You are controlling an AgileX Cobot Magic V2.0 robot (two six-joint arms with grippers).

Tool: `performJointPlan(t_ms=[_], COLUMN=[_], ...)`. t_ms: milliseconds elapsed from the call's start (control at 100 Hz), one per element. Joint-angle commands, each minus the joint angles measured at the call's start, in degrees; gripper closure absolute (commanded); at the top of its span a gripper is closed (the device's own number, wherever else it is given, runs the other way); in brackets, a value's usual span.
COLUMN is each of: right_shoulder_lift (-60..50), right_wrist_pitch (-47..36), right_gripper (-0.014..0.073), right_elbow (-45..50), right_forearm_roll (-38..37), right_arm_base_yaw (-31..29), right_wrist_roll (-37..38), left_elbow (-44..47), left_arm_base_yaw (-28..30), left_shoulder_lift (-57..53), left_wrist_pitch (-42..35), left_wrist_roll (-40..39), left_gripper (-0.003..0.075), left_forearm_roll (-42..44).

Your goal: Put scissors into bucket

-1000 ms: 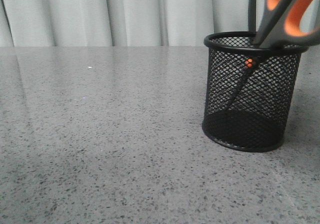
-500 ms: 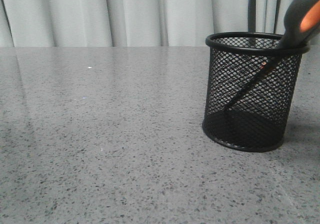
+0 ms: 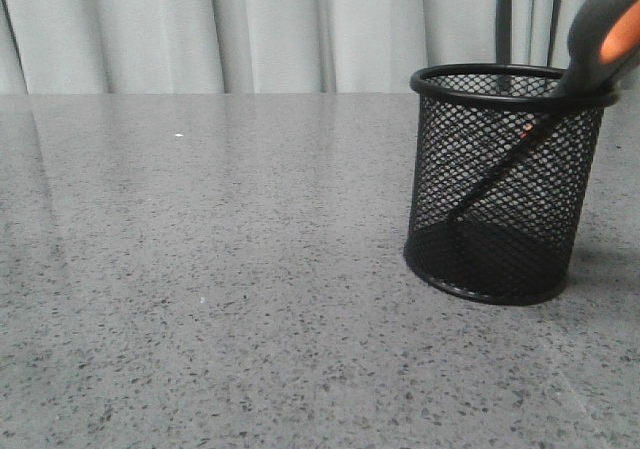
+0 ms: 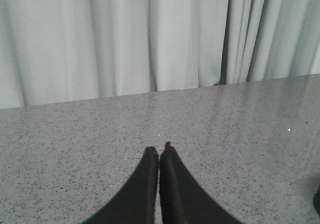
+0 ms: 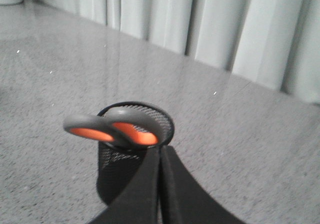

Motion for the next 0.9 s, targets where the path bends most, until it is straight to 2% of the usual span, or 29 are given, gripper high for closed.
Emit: performJointPlan(t_ms=[0, 890], right_shoulder_lift=[-1.01, -1.23], right_wrist_pitch=[-5.07, -5.07], right_gripper=[0.0655, 0.0659], right_elbow=[-0.99, -0.99], right_forearm_roll=[-5.26, -6.57], right_arm_base_yaw=[0.08, 0.08], right_wrist_roll=[-0.59, -0.59], left_elbow=[-1.53, -0.26], left_arm_base_yaw=[-0.21, -0.33], left_shoulder_lift=[0.13, -0.11], left_wrist_pitch=[-4.42, -4.52], left_wrist_roll=[-0.55, -0.55], left_gripper=[0.0741, 0.0741], left_forearm_roll=[-0.66, -0.66])
